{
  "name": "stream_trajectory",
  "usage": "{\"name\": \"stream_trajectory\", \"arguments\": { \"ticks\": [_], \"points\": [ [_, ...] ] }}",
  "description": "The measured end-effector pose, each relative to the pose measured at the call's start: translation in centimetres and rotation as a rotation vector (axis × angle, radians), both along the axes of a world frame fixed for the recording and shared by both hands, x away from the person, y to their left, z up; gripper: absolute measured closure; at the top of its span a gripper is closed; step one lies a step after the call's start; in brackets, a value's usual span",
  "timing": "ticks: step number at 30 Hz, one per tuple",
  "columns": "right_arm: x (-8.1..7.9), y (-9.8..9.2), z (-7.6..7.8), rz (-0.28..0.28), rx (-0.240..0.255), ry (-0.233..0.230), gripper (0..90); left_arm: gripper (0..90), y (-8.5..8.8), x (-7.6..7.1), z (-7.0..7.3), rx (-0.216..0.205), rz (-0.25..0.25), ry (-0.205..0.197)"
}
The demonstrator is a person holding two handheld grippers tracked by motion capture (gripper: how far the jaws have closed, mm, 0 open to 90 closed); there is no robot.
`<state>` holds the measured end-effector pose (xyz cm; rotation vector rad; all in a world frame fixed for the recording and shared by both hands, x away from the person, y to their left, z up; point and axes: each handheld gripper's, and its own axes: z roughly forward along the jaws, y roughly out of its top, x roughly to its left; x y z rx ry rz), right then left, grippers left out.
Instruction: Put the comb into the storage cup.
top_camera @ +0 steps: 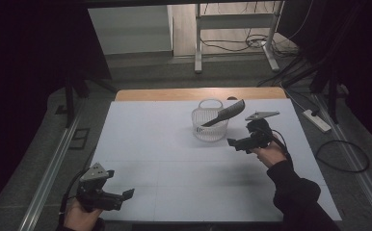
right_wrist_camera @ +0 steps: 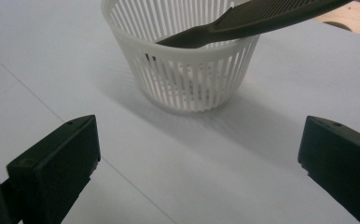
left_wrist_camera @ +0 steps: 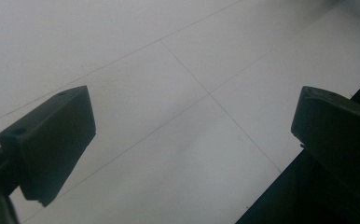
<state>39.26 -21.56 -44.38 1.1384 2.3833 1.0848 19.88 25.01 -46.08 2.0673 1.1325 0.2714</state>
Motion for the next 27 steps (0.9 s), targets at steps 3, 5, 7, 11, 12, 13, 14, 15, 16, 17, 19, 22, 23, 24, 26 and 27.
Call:
{"name": "stream_trajectory", "arguments": {
  "ticks": [3, 5, 7, 11, 12, 13, 14, 15, 16, 17, 19, 22, 23, 24, 26, 27],
  "points": [
    [-0.3, -0.1, 0.0, 0.006, 0.008, -0.003, 0.0, 0.3, 0.0, 0.0, 0.0, 0.000, 0.000, 0.000],
    [-0.5, -0.1, 0.0, 0.009, 0.014, -0.007, 0.0, 0.3, 0.0, 0.0, 0.0, 0.000, 0.000, 0.000],
    [-0.8, -0.1, 0.1, 0.015, 0.012, -0.007, 0.0, 0.3, 0.0, 0.0, 0.0, 0.001, -0.001, -0.001],
    [-1.2, -0.1, 0.0, 0.028, 0.003, -0.009, 0.0, 0.3, 0.0, 0.0, 0.0, 0.001, 0.000, 0.000],
    [-1.3, -0.1, 0.0, 0.029, 0.001, -0.011, 0.0, 0.3, 0.0, 0.0, 0.0, 0.001, -0.001, 0.000],
    [-1.4, -0.1, -0.1, 0.030, -0.002, -0.011, 0.0, 0.3, 0.0, 0.0, 0.0, 0.001, -0.001, -0.001],
    [-1.6, -0.2, -0.1, 0.032, -0.002, -0.012, 0.0, 0.3, 0.0, 0.0, 0.0, 0.001, 0.000, -0.001],
    [-1.7, -0.2, -0.1, 0.033, -0.001, -0.012, 0.0, 0.3, 0.0, 0.0, 0.0, 0.000, 0.000, 0.000],
    [-1.8, -0.2, -0.1, 0.034, -0.001, -0.010, 0.0, 0.2, 0.0, 0.0, 0.0, -0.001, 0.001, 0.000],
    [-1.9, -0.2, -0.1, 0.035, -0.002, -0.012, 0.0, 0.1, 0.0, 0.0, 0.0, -0.001, 0.001, 0.000],
    [-2.1, -0.2, -0.1, 0.038, -0.005, -0.013, 0.0, 0.2, 0.0, 0.0, 0.0, -0.006, 0.000, 0.000],
    [-2.4, -0.3, -0.1, 0.041, -0.010, -0.007, 0.0, 0.5, 0.0, 0.0, 0.0, -0.006, 0.001, -0.001],
    [-2.5, -0.3, -0.1, 0.043, -0.013, -0.004, 0.0, 0.5, 0.0, 0.0, 0.0, -0.006, 0.001, -0.001],
    [-2.7, -0.3, -0.1, 0.043, -0.014, -0.005, 0.0, 0.5, 0.1, 0.0, 0.0, -0.006, 0.001, -0.002],
    [-2.9, -0.4, -0.1, 0.044, -0.014, -0.001, 0.0, 0.4, 0.1, 0.0, 0.0, -0.008, 0.002, -0.001],
    [-3.0, -0.4, -0.1, 0.045, -0.014, 0.000, 0.0, 0.3, 0.1, 0.0, 0.0, -0.009, 0.003, -0.001]
  ]
}}
